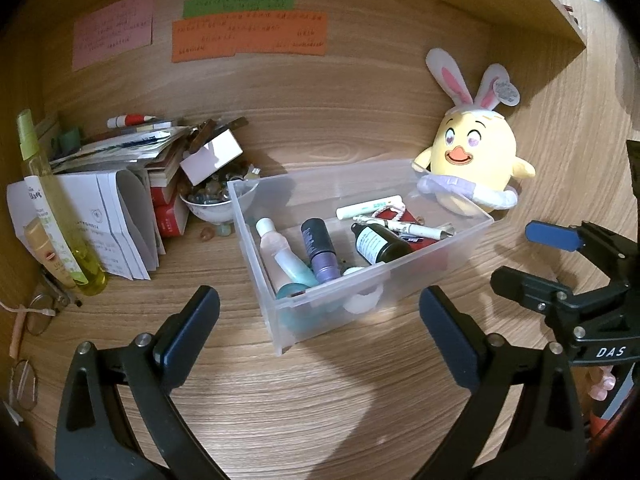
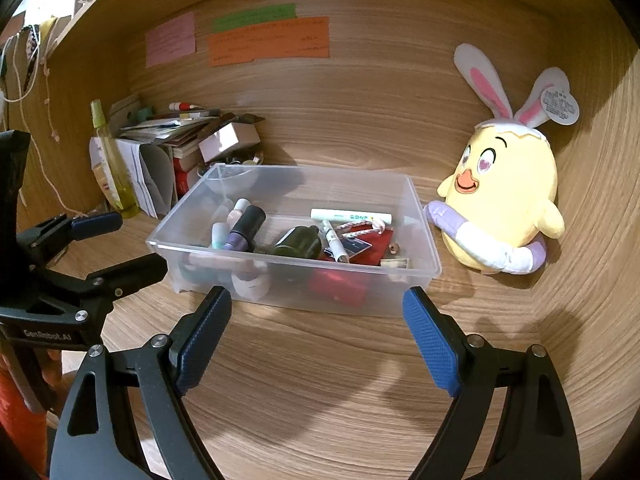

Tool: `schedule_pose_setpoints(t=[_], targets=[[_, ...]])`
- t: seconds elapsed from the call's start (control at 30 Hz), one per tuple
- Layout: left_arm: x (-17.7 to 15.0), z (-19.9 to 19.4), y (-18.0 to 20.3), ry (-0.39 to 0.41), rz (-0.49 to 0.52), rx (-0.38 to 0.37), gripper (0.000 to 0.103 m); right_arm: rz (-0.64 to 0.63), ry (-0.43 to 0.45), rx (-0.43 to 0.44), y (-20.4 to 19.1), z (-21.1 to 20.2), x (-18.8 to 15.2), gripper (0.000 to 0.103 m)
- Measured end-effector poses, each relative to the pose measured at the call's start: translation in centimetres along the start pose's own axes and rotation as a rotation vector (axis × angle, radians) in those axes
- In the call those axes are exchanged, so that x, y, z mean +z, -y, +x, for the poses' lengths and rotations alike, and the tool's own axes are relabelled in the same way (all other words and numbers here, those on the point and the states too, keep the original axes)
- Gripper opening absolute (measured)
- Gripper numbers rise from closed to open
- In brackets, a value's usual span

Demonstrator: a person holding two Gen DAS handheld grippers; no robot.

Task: Organize objects

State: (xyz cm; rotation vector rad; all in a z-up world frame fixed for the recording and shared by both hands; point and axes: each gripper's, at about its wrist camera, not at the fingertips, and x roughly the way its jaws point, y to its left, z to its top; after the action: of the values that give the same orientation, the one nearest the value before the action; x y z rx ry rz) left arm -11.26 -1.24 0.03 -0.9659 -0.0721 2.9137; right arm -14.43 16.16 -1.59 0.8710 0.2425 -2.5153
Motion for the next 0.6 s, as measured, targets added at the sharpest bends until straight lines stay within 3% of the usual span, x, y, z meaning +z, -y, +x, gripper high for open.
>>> schedule_pose_setpoints(t=[0.6], targets=[[-0.17, 0.11, -0.13, -0.017, -0.023, -0.047, 0.102, -0.007, -0.001, -0.006, -0.22, 0.05, -0.17, 0.086]])
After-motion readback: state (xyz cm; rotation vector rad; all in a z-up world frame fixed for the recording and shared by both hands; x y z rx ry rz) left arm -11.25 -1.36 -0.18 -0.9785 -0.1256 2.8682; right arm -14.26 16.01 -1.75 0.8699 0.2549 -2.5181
